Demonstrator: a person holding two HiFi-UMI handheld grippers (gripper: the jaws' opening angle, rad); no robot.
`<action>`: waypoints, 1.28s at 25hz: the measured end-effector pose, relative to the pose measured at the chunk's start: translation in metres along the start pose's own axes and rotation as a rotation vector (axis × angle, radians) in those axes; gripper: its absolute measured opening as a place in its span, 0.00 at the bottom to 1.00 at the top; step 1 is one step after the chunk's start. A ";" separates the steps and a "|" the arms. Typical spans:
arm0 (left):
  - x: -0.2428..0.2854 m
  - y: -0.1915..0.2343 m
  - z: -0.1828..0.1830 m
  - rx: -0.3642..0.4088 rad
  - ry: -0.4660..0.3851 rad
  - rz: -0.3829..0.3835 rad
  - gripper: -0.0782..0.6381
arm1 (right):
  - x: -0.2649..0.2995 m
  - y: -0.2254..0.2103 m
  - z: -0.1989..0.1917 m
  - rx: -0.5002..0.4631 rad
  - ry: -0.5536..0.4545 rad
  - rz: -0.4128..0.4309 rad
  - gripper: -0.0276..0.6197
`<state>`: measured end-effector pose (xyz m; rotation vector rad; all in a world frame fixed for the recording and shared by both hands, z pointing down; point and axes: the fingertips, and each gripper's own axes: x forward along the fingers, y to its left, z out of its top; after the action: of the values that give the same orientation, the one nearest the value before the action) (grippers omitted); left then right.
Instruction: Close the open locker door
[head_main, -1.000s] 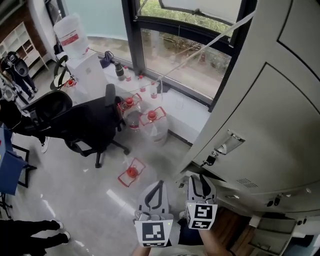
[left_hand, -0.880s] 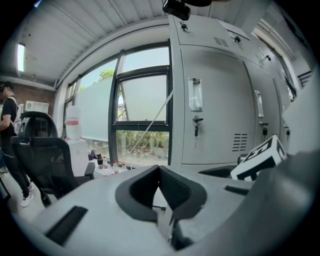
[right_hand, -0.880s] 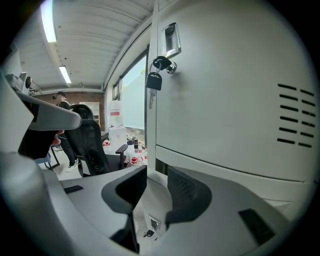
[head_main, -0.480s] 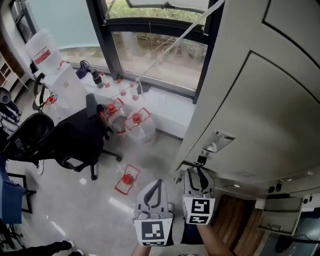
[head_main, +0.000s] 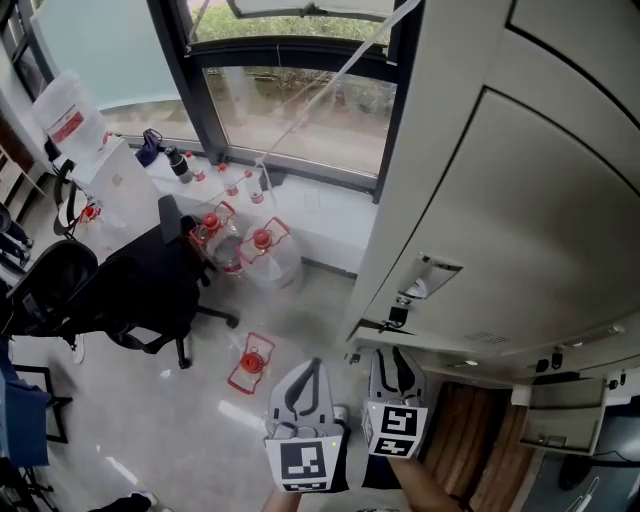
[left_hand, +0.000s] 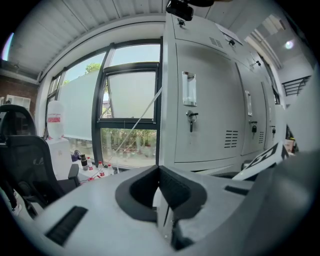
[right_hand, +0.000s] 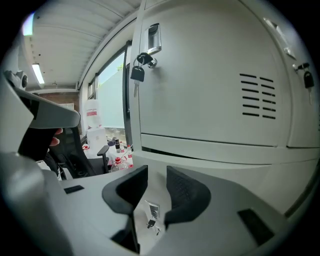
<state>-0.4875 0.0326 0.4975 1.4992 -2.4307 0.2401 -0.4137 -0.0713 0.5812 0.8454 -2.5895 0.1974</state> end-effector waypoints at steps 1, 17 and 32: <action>0.000 0.000 0.000 -0.005 0.001 0.001 0.11 | 0.002 0.000 -0.001 0.004 0.003 0.001 0.24; 0.004 0.003 0.000 0.022 0.001 -0.017 0.11 | 0.026 -0.017 0.007 0.035 0.002 -0.033 0.23; 0.005 -0.017 0.016 0.036 -0.026 -0.086 0.11 | -0.003 -0.019 0.014 0.080 -0.040 -0.009 0.24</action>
<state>-0.4767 0.0162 0.4843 1.6283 -2.3868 0.2488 -0.4054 -0.0883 0.5677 0.8979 -2.6298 0.2863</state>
